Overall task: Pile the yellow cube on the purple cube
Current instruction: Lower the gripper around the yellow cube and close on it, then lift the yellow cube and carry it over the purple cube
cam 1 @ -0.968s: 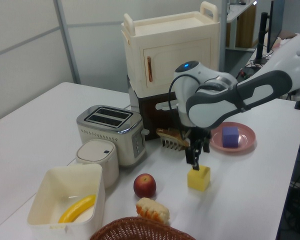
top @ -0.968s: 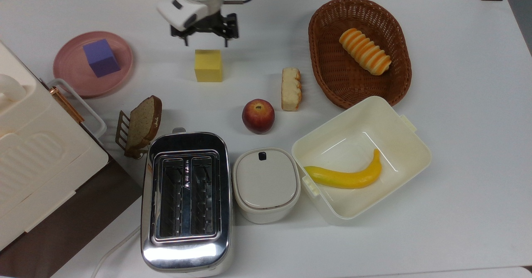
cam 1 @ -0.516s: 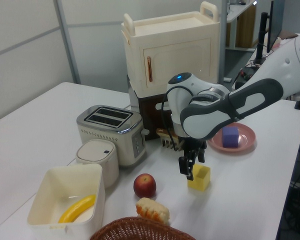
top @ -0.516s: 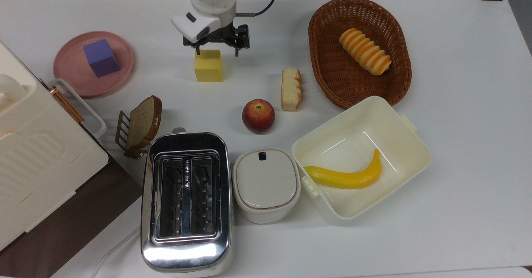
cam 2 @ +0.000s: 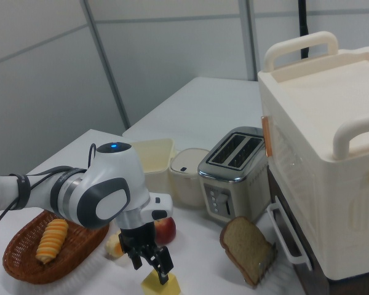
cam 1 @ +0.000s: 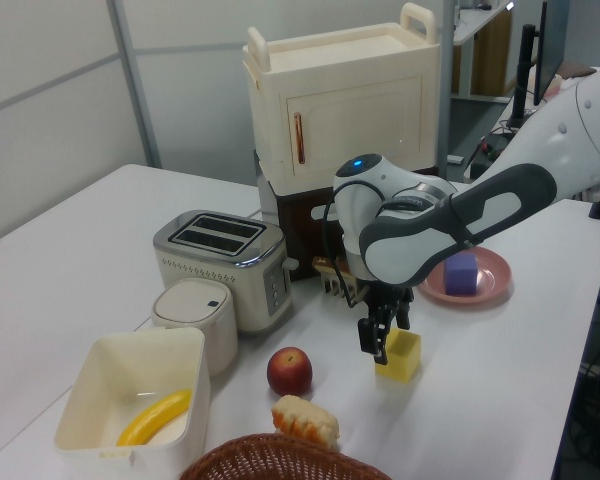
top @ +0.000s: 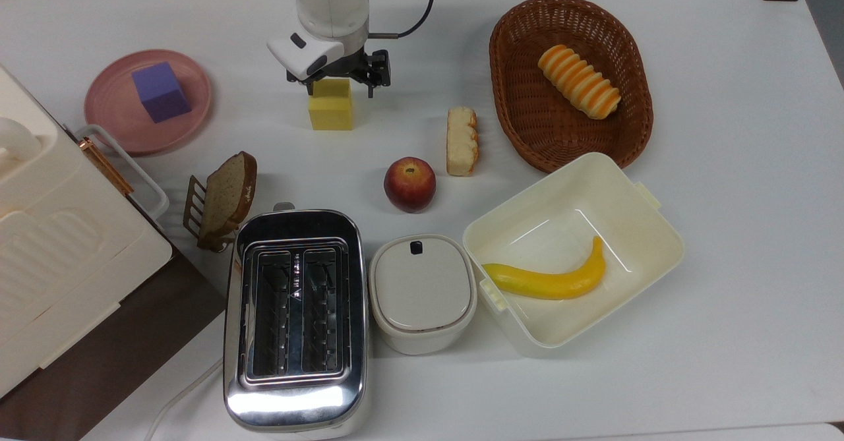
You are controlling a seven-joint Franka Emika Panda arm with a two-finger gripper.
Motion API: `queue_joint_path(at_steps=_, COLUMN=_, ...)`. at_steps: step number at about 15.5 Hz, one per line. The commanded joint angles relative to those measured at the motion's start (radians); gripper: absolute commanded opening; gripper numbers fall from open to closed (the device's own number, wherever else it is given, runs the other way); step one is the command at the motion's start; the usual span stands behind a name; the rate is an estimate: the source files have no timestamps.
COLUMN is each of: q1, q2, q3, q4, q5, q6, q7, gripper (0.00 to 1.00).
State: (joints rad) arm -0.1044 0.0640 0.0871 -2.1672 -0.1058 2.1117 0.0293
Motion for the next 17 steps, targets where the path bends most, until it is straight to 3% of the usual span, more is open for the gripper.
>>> queue_joint_path(at_steps=1, q1=-0.021, q2=-0.007, q3=0.013, q4=-0.019, q5=-0.023, q6=0.028, q7=0.011, gripper=1.00)
queue_joint_path(at_steps=13, q1=-0.043, q2=0.048, q3=0.009, q4=-0.017, q5=-0.089, q6=0.051, q7=0.012, gripper=1.00)
queue_joint_path(at_steps=14, q1=-0.043, q2=0.048, q3=0.009, q4=-0.017, q5=-0.101, q6=0.051, q7=0.012, gripper=0.95)
queue_joint_path(at_steps=15, q1=-0.043, q2=0.048, q3=0.009, q4=-0.017, q5=-0.109, q6=0.051, q7=0.012, gripper=0.57)
queue_joint_path(at_steps=16, q1=-0.043, q2=0.048, q3=0.009, q4=-0.017, q5=-0.109, q6=0.051, q7=0.012, gripper=0.38)
queue_joint_path(at_steps=17, q1=-0.041, q2=0.048, q3=0.009, q4=-0.017, q5=-0.109, q6=0.051, q7=0.012, gripper=0.28)
